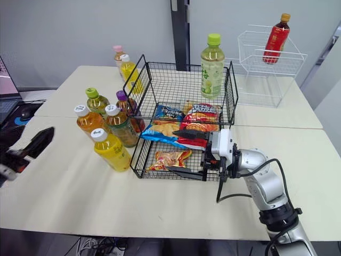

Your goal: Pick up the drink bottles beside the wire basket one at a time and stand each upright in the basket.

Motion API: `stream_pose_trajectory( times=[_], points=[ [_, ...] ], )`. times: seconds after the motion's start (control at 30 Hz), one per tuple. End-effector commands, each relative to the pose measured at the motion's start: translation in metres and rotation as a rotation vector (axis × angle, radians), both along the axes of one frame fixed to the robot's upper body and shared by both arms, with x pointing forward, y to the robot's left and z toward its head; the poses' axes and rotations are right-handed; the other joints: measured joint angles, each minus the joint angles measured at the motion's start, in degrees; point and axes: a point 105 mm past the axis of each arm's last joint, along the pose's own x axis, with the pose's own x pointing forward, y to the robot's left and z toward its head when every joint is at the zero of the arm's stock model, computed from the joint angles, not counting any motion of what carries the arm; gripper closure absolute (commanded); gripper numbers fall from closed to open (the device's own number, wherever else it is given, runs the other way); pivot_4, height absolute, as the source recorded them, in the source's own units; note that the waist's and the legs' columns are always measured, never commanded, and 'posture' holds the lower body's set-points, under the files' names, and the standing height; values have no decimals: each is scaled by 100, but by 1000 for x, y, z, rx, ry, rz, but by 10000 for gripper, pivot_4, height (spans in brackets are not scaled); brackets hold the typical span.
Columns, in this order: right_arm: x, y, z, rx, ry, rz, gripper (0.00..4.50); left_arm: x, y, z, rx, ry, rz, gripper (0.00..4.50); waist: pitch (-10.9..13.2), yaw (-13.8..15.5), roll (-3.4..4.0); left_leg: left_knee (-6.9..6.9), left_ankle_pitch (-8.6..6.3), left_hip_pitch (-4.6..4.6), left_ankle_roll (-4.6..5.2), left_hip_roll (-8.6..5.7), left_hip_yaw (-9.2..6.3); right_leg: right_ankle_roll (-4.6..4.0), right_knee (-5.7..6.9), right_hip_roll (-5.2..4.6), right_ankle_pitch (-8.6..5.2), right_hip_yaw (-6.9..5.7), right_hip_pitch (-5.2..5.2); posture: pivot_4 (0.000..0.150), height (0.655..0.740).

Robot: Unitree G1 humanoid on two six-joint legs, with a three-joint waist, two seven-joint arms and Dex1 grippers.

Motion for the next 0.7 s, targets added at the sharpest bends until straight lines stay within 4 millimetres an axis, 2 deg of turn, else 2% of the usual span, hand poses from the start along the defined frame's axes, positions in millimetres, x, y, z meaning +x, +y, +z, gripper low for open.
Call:
stream_pose_trajectory(
  times=[0.03,0.1,0.2,0.3,0.7],
  points=[
    [-5,-3,9,12,-51,-16,0,16,-4,5,56,-25,-5,276,0,-3,1,0,0,-2,0,-1,1,0,0,0,0,2,-1,1500,7400],
    [-5,-3,8,10,-53,-25,0,27,-9,3,81,-26,-21,276,1,-30,0,0,0,-7,0,0,4,1,-1,-1,0,3,-5,1500,7400],
    [-4,-6,6,6,-54,-41,0,51,-19,11,62,-67,-32,276,1,-9,-1,0,0,-12,-1,1,-1,1,1,0,1,-4,-7,1500,7400],
    [-5,-6,5,5,-54,-44,0,65,-24,10,74,-66,-34,276,1,-6,-1,1,1,-13,-2,0,-2,2,1,0,1,-6,-7,1500,7400],
    [-4,-11,-2,3,-57,-72,0,91,-30,0,61,-36,-40,276,1,-20,-2,0,1,-17,-2,1,1,4,0,0,2,-7,-11,1500,7400]
  ],
)
